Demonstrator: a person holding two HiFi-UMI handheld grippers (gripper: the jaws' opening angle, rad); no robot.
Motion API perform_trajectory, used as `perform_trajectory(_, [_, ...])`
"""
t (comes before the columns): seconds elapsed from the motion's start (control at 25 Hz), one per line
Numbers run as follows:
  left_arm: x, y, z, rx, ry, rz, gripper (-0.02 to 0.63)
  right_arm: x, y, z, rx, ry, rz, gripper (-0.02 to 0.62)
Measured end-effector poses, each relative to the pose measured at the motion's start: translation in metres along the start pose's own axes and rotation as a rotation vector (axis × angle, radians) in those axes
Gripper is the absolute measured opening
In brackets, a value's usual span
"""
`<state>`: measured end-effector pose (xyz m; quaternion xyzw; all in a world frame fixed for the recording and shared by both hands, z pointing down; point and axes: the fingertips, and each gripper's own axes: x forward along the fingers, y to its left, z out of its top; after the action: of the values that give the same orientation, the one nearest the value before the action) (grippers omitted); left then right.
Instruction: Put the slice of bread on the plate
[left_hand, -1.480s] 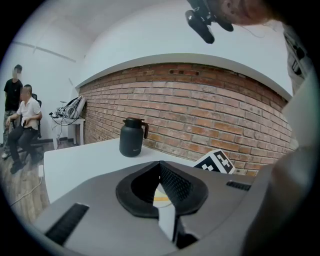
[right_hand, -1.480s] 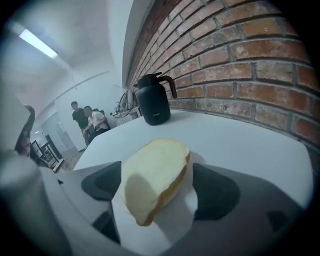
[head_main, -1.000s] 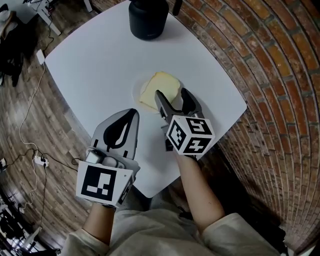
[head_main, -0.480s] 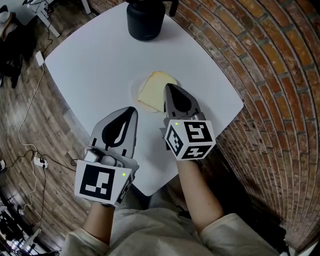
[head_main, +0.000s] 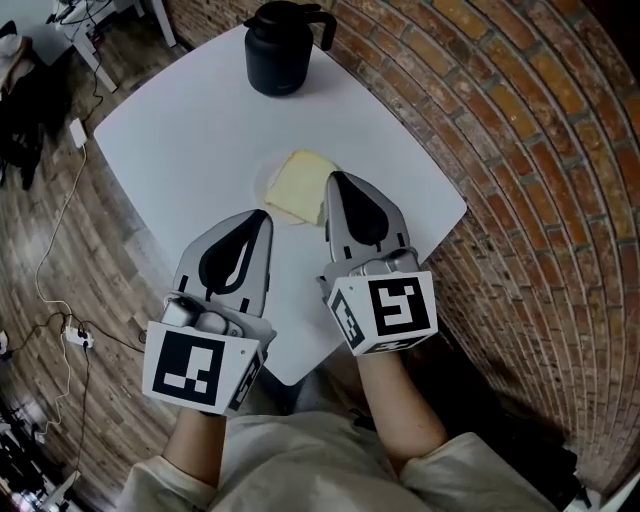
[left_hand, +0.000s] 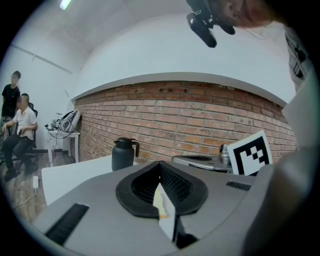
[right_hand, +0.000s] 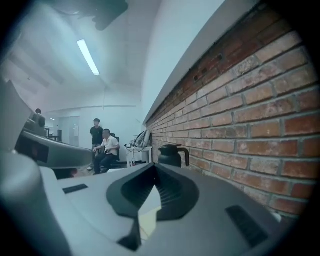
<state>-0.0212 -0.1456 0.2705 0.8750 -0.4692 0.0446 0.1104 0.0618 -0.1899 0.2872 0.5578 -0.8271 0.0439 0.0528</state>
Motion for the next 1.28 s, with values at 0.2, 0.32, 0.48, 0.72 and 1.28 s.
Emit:
perform_trajectory(0.2, [-0.020,-0.024,0.020,0.007,-0.047,-0.017,0.011,-0.041,0.014,0.028,-0.026,-0.054,-0.002,0.008])
perform_trajectory(0.32, [-0.033,-0.039,0.025,0.018,-0.057,-0.028,0.011,-0.067,0.023,0.040,-0.045,-0.079,-0.003,0.008])
perform_trajectory(0.48, [-0.050,-0.058,0.028,0.045,-0.061,-0.035,0.011,-0.099,0.032,0.054,-0.072,-0.102,-0.014,0.008])
perform_trajectory(0.72, [-0.067,-0.075,0.031,0.066,-0.058,-0.041,0.011,-0.129,0.043,0.064,-0.084,-0.131,-0.025,0.006])
perform_trajectory(1.28, [-0.094,-0.086,0.030,0.086,-0.076,-0.038,0.011,-0.158,0.077,0.062,-0.055,-0.133,0.012,0.006])
